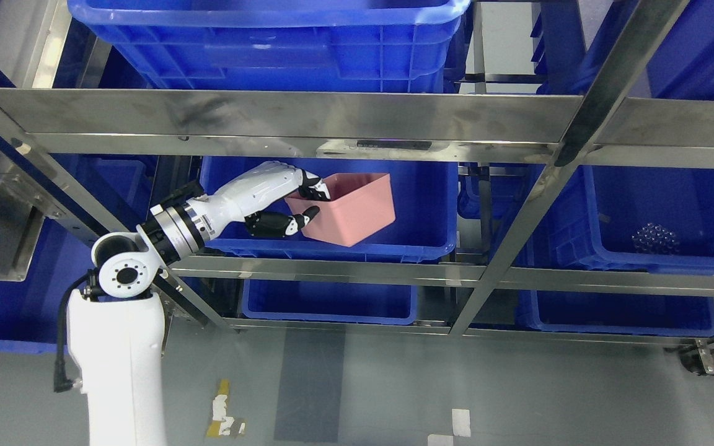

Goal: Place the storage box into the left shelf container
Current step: 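Lower the pink box into the blue bin on the shelf, then open the left hand and withdraw it from the blue bin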

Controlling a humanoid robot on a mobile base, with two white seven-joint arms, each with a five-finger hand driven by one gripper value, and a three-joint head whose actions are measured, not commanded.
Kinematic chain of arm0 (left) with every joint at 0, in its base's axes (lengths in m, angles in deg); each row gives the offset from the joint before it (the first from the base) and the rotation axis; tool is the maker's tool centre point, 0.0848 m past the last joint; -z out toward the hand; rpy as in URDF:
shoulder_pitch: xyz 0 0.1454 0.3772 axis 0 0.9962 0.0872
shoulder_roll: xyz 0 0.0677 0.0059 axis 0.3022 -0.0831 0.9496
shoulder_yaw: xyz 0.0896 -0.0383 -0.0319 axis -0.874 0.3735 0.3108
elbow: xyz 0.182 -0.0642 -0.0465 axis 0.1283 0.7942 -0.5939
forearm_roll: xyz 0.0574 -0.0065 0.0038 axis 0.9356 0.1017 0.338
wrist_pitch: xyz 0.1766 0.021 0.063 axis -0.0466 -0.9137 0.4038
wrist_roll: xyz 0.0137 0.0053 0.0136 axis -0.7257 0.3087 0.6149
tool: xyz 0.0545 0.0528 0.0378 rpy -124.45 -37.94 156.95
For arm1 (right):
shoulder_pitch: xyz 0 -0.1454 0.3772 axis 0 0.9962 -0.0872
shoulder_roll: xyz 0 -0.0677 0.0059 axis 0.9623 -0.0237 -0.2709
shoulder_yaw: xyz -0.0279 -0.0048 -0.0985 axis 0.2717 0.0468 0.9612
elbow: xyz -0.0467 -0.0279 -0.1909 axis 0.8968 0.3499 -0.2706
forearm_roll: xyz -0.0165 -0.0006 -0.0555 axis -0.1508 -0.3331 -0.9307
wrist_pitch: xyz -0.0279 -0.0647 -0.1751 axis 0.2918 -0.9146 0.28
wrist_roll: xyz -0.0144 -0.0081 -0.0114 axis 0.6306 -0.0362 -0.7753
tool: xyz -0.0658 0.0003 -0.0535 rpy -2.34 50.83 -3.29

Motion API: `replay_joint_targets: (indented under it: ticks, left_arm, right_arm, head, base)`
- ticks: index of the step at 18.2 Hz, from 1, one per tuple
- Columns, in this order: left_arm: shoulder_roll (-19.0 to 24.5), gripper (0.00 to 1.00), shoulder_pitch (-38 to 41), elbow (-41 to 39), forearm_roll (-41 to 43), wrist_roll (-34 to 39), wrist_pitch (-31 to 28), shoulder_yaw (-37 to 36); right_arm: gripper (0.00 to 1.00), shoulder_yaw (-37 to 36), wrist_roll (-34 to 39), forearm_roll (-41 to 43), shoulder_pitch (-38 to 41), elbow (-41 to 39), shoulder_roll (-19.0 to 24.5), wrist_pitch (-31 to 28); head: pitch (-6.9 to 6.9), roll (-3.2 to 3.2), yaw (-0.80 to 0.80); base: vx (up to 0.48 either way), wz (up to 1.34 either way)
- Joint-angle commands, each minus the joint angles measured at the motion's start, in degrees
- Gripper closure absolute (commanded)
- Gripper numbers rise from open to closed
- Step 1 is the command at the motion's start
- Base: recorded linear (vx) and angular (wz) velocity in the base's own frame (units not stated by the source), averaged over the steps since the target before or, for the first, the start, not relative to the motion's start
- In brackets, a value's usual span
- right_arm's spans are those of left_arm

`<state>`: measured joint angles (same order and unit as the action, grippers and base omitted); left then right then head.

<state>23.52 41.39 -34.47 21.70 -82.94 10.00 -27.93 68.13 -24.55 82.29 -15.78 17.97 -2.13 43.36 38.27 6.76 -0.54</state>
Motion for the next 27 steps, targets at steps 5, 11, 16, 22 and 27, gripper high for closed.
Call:
replay_joint_targets:
  ticks: [5, 11, 16, 22, 27]
  left_arm:
    - [1.0, 0.54, -2.73, 14.54, 5.18, 8.77, -0.14, 0.04]
    - [1.0, 0.03, 3.31, 14.37, -3.65, 17.48, -2.77, -2.41]
    - [1.0, 0.01, 17.99, 3.32, -29.43, 27.03, -8.41, -6.47]
    - [1.0, 0.01, 30.75, -14.28, -38.75, 49.57, -15.16, -6.12]
    - [1.0, 0.0, 30.4, -14.2, -42.81, 49.49, -22.55, -2.86]
  right_arm:
    - [0.0, -0.18, -0.13, 0.09, -0.35, -1.0, -1.0, 0.01]
    - [0.0, -0.18, -0.13, 0.09, -0.35, -1.0, -1.0, 0.01]
    - [0.0, -0.18, -0.13, 0.09, -0.35, -1.0, -1.0, 0.01]
    - [0.0, -0.18, -0.13, 0.09, -0.35, -1.0, -1.0, 0.01]
    - [0.0, -0.18, -0.22, 0.09, -0.35, -1.0, -1.0, 0.01]
  head:
    - [0.0, 0.0, 0.0]
    - [0.0, 0.0, 0.0]
    - [0.0, 0.0, 0.0]
    - [0.0, 0.0, 0.0]
    - [0.0, 0.0, 0.0]
  base:
    - [-0.001, 0.0]
    - [0.0, 0.0]
    - [0.0, 0.01]
    - [0.0, 0.0]
    - [0.0, 0.02]
